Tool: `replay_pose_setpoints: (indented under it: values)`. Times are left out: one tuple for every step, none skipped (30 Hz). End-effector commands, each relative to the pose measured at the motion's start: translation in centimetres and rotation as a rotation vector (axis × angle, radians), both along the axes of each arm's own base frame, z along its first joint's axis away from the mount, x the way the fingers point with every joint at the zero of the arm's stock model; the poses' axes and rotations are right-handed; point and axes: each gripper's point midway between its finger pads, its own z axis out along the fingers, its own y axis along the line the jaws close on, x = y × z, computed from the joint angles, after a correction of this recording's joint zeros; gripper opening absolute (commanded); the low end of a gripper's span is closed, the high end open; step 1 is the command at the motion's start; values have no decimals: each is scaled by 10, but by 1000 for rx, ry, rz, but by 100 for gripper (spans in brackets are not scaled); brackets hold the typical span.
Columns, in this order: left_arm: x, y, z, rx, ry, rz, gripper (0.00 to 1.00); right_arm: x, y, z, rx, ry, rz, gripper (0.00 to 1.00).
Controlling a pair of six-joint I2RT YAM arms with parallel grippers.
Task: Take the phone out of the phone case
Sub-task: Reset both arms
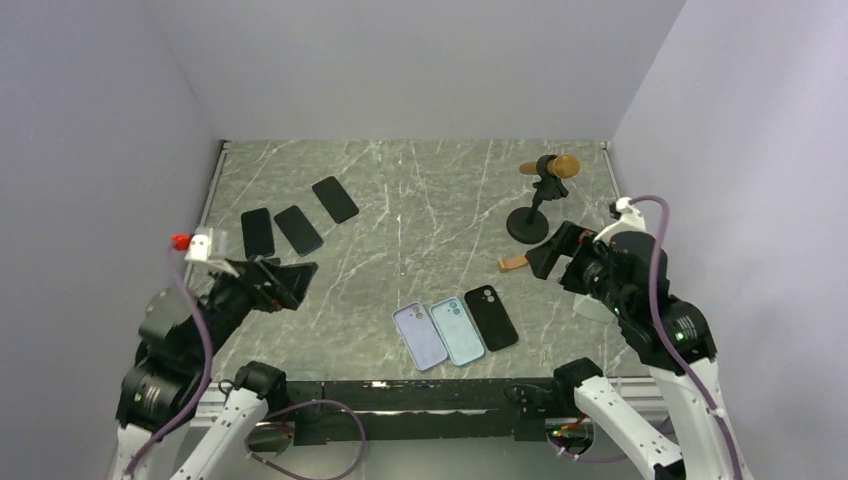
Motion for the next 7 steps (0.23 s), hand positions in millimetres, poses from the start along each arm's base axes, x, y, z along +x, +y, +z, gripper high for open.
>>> replay_pose_setpoints:
  values:
    - [-6, 27, 5, 60, -51, 117, 99, -5, -18, 28, 15, -89, -95, 100]
    - [-9, 29, 3, 80, -37, 112, 99, -7, -17, 28, 29, -98, -88, 100]
    - [-13, 29, 1, 99, -29, 102, 99, -8, -15, 26, 44, -108, -82, 100]
    - [-16, 29, -2, 111, -20, 93, 99, -8, -22, 20, 43, -95, -132, 100]
    - [-18, 30, -5, 117, -11, 90, 99, -8, -26, 14, 47, -74, -174, 100]
    - [-20, 30, -5, 114, -9, 88, 99, -8, -29, 10, 56, -64, -198, 100]
    - [-22, 30, -5, 105, -12, 86, 99, -9, -28, 9, 63, -68, -194, 100]
